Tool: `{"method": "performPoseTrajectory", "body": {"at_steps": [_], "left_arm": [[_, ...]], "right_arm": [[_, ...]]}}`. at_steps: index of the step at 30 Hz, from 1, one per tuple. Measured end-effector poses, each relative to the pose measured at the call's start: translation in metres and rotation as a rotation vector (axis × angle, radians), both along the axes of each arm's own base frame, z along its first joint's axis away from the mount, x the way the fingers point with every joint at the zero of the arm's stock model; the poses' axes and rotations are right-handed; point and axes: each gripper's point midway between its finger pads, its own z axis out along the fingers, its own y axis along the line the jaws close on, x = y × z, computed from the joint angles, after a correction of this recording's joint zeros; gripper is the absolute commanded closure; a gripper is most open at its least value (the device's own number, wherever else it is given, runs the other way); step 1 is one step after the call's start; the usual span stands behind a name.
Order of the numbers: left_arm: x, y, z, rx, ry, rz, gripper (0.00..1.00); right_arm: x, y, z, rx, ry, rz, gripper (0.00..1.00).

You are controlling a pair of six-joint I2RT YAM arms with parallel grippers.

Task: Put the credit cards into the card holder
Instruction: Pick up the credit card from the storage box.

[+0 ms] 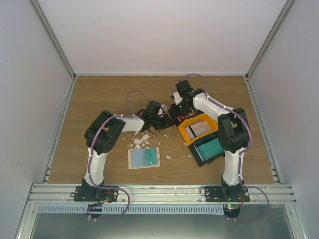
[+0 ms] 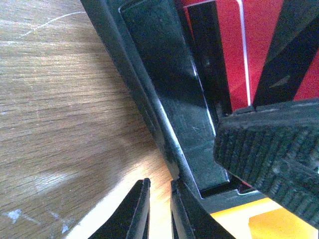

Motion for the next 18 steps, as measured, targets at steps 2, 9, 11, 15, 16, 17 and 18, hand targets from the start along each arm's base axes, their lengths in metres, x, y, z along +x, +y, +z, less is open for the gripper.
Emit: {"method": "performPoseTrajectory", "body": {"at_steps": [2, 9, 11, 15, 16, 17, 18], "left_arm": [[0.0004, 0.0004, -0.0002, 0.002, -0.001, 0.003, 0.83], [0.0012, 0.0023, -0.0023, 0.015, -0.002, 0.011, 0.84], [0.0007, 0.0027, -0.0029, 0.017, 0.001, 0.011, 0.84], [0.0003, 0.0030, -0.0035, 0.019, 0.004, 0.010, 0.84], [0.0003, 0.0030, -0.0035, 0.019, 0.004, 0.011, 0.84], [0.0002, 0.0030, -0.0036, 0.020, 0.004, 0.010, 0.84], [0.0002, 0.0030, -0.0036, 0.020, 0.004, 0.010, 0.84]], "right_arm": [[0.0002, -0.0001, 0.0010, 0.001, -0.001, -0.003, 0.69], [0.0001, -0.0002, 0.0014, 0.003, 0.000, -0.009, 0.70], [0.0002, -0.0001, 0.0014, 0.003, 0.000, -0.010, 0.70], [-0.0003, -0.0003, 0.0022, 0.005, -0.002, -0.010, 0.73], [-0.0011, -0.0003, 0.0036, 0.009, -0.002, -0.010, 0.73], [-0.0012, -0.0003, 0.0040, 0.010, -0.002, -0.010, 0.73], [-0.0012, -0.0005, 0.0049, 0.014, -0.002, -0.013, 0.73]]}}
